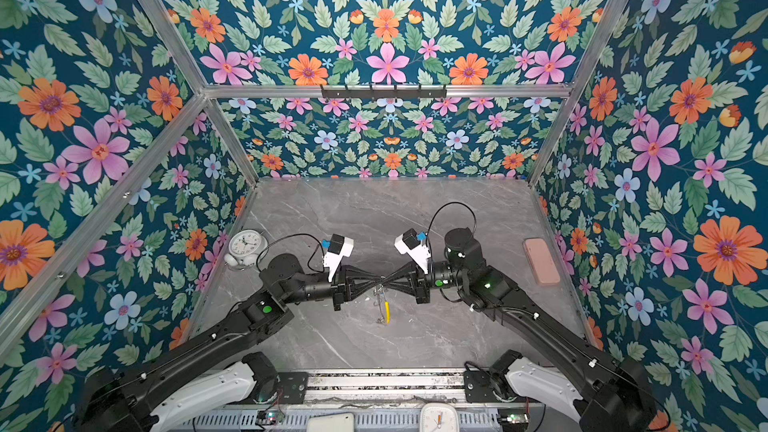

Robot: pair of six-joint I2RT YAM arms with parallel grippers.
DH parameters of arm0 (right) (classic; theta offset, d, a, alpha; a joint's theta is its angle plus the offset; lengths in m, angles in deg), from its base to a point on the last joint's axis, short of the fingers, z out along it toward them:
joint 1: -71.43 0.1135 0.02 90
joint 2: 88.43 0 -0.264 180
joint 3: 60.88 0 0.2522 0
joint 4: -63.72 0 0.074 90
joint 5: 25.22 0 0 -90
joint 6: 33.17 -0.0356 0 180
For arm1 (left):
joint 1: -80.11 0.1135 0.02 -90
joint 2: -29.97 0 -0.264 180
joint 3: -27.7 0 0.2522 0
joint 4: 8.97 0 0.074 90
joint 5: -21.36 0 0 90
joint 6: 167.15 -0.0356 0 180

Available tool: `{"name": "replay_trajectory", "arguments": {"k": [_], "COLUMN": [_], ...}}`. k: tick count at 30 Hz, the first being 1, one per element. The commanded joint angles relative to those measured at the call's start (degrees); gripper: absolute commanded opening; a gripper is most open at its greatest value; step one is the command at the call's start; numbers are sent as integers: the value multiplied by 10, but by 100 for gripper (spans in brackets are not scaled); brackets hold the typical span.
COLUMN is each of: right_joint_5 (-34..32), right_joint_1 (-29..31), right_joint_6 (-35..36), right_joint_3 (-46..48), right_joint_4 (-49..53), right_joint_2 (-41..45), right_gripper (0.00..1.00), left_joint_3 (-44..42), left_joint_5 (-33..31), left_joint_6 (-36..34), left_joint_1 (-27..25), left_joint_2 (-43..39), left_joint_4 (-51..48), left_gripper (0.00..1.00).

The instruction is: Remove the keys from the keyring

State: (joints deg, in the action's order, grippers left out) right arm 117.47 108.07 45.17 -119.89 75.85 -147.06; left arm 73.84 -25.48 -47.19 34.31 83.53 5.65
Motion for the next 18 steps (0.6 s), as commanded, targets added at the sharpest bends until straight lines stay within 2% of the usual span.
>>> {"name": "replay_trajectory", "arguments": {"k": [1,4,8,12,18], "right_joint_5": [-55,-94,-151,-199,-214], "right_joint_1": [3,6,16,30,38], "right_joint_6": [-15,-43,-83,-114,-172], "right_joint_3": [1,21,51,71,86], "right_joint_4": [-39,-88,-161,-219,-298], "right_joint_2": [15,46,87,112,109], "right_gripper": [16,30,40,44,45], "left_joint_3": [-9,-16,-18,-26,-27], "left_joint_5": [-7,-23,-39,-47,-53], "left_joint_6": [23,26,35,60,91], "left_joint_1": [0,0,0,0,0], "left_joint_2": [0,1,8,24,65], "left_joint_4": [105,150,208,298,386], "left_gripper": [0,0,0,0,0]}}
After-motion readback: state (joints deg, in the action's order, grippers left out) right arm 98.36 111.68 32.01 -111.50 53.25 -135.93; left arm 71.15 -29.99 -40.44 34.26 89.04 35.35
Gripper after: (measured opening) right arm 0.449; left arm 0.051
